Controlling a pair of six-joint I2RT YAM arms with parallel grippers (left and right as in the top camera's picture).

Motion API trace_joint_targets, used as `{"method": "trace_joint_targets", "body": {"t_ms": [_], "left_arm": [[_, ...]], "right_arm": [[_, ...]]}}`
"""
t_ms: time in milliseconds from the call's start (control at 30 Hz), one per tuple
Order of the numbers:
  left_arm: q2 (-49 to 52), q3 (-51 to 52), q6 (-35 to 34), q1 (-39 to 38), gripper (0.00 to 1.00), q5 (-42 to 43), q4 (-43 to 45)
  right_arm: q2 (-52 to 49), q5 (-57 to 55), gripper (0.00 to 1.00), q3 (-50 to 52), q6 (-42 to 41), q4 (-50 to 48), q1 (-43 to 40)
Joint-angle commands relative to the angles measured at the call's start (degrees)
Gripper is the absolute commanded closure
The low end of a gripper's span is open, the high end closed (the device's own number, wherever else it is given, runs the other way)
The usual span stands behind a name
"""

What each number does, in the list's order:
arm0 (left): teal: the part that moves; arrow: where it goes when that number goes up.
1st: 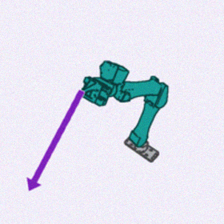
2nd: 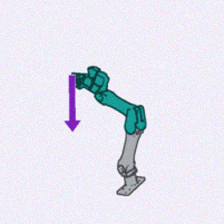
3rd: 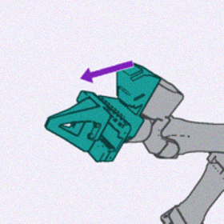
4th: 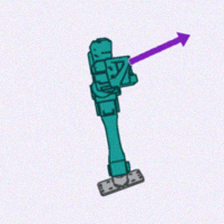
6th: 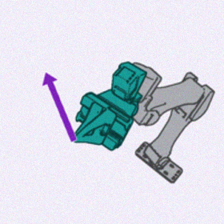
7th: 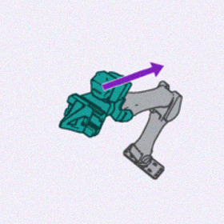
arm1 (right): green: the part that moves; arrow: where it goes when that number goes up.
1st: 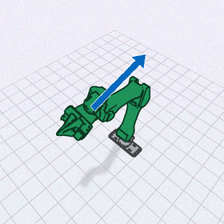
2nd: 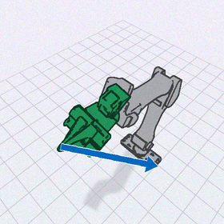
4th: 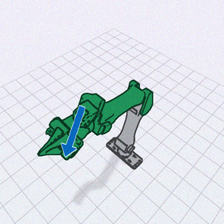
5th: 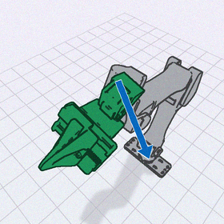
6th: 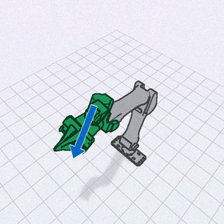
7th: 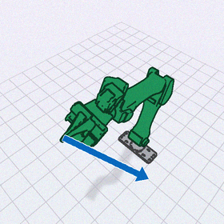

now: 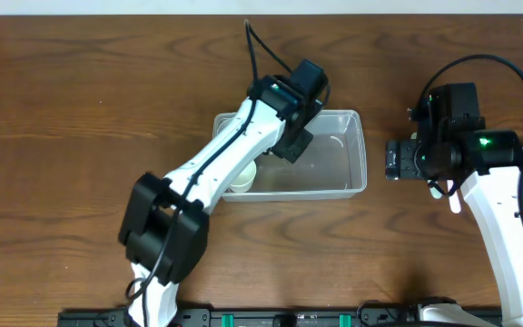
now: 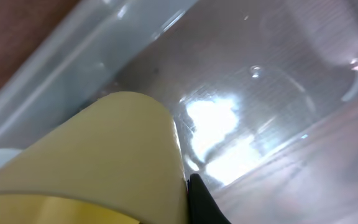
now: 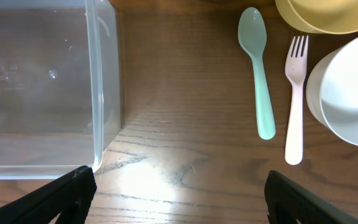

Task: Pack container
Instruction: 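Grasp the yellow cup and place it in the box center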

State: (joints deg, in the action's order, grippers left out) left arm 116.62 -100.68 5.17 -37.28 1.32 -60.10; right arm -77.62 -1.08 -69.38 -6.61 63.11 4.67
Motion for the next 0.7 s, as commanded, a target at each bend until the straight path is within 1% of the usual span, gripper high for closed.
{"method": "trace_joint_targets", "body": {"t_ms": [0, 100, 167, 233, 300, 367, 533, 667], "left_arm": [[3.5, -0.22, 2.03, 0.31, 0.94, -0.2, 0.2], [5.62, -0.22, 2.8, 0.35, 0.94, -0.28, 0.68], [6.23, -0.22, 2.86, 0.5, 0.83, -0.48, 1.07], [6.23, -0.22, 3.23, 0.87, 0.65, -0.74, 1.27], [6.05, -0.63, 3.41, 1.33, 0.57, -1.75, 0.87], [5.81, -2.03, 3.39, 1.84, 0.44, -3.96, -0.85], [3.32, -9.7, 2.47, 3.37, 0.35, -5.49, -6.62], [-1.33, -15.21, 2.49, 5.55, 0.28, -5.66, -7.34]], "right_arm": [[-0.31, -0.39, 0.12, -0.68, -0.63, -0.11, -0.63], [-0.31, -0.39, 0.12, -0.68, -0.63, -0.09, -0.63], [-0.31, -0.39, 0.12, -0.68, -0.63, -0.07, -0.63], [-0.31, -0.39, 0.12, -0.68, -0.63, 0.11, -0.63], [-0.31, -0.39, 0.12, -0.68, -0.63, 0.39, -0.63], [-0.31, -0.39, 0.12, -0.68, -0.63, 0.63, -0.63], [-0.31, -0.39, 0.11, -0.68, -0.63, 0.74, -0.63], [-0.28, -0.39, 0.09, -0.68, -0.63, 0.79, -0.63]]}}
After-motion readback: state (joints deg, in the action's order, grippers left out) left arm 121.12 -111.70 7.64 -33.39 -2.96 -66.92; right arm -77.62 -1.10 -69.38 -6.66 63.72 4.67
